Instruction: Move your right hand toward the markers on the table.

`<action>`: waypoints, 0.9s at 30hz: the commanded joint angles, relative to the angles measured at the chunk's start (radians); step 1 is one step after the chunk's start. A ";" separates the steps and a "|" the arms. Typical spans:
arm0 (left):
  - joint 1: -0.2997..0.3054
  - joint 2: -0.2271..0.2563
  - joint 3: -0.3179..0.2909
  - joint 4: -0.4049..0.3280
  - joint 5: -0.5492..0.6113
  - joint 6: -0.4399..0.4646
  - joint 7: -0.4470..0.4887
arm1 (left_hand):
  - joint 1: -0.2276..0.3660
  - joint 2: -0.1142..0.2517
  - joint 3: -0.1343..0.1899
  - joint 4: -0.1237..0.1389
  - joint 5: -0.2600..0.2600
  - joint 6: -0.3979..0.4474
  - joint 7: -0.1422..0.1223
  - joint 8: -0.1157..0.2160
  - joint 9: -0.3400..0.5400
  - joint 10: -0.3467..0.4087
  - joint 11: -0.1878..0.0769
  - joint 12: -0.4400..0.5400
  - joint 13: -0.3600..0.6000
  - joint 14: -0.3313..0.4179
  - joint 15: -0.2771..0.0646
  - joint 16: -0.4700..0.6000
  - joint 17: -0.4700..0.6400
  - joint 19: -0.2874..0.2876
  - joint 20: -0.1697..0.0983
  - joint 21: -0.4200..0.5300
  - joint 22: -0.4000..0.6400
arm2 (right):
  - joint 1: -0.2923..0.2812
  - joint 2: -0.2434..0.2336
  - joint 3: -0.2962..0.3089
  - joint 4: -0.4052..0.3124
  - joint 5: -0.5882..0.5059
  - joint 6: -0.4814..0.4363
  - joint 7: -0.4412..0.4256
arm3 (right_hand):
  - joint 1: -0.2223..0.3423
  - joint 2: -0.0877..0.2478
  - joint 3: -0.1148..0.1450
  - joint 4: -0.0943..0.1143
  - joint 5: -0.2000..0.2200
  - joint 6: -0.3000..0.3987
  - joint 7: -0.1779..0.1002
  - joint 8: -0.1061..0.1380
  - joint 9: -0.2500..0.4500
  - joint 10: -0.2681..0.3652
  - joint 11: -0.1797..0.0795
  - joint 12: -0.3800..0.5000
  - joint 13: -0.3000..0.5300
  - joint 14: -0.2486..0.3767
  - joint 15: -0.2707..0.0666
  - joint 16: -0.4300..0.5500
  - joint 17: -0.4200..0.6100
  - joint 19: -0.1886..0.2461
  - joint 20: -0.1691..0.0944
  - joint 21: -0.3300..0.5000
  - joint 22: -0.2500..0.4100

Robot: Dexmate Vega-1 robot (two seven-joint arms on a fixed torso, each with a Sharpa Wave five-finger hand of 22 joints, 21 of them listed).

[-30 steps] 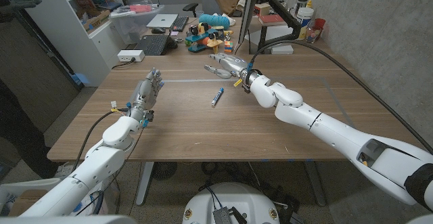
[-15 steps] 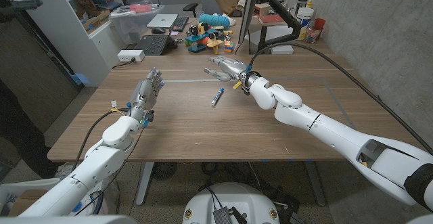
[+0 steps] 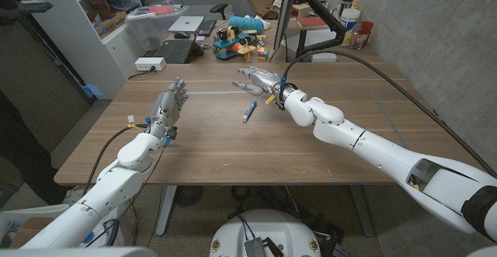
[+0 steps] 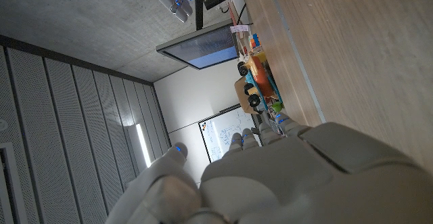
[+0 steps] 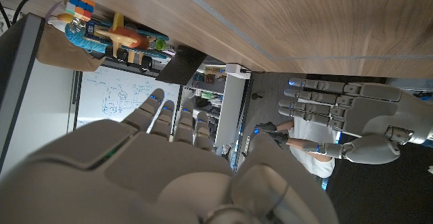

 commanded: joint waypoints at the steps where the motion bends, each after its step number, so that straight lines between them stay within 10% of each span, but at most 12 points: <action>1: 0.004 0.006 -0.004 -0.003 -0.007 0.007 -0.008 | 0.000 0.089 -0.004 -0.004 0.004 -0.092 0.004 0.001 0.003 -0.105 0.005 0.002 0.003 -0.108 0.007 0.002 0.003 -0.001 -0.019 0.006 0.005 | 0.024 0.027 -0.029 0.035 -0.016 -0.013 0.013 | 0.006 0.005 0.004 -0.009 0.002 0.005 -0.005 0.004 0.002 0.001 -0.001 0.003 0.005 -0.009 0.002 0.001 -0.001 -0.002 -0.003 -0.003 0.003; 27: -0.003 0.012 -0.003 -0.006 -0.016 0.023 -0.017 | -0.001 0.089 -0.006 -0.003 0.004 -0.090 0.005 0.001 0.003 -0.104 0.007 0.002 0.003 -0.107 0.007 0.002 0.003 0.000 -0.017 0.007 0.005 | 0.059 0.058 -0.074 0.113 -0.009 0.001 0.023 | 0.018 0.007 0.008 -0.018 0.002 0.000 -0.005 0.003 0.002 -0.003 -0.003 0.002 0.004 -0.011 0.000 0.001 -0.001 -0.002 -0.004 -0.003 0.002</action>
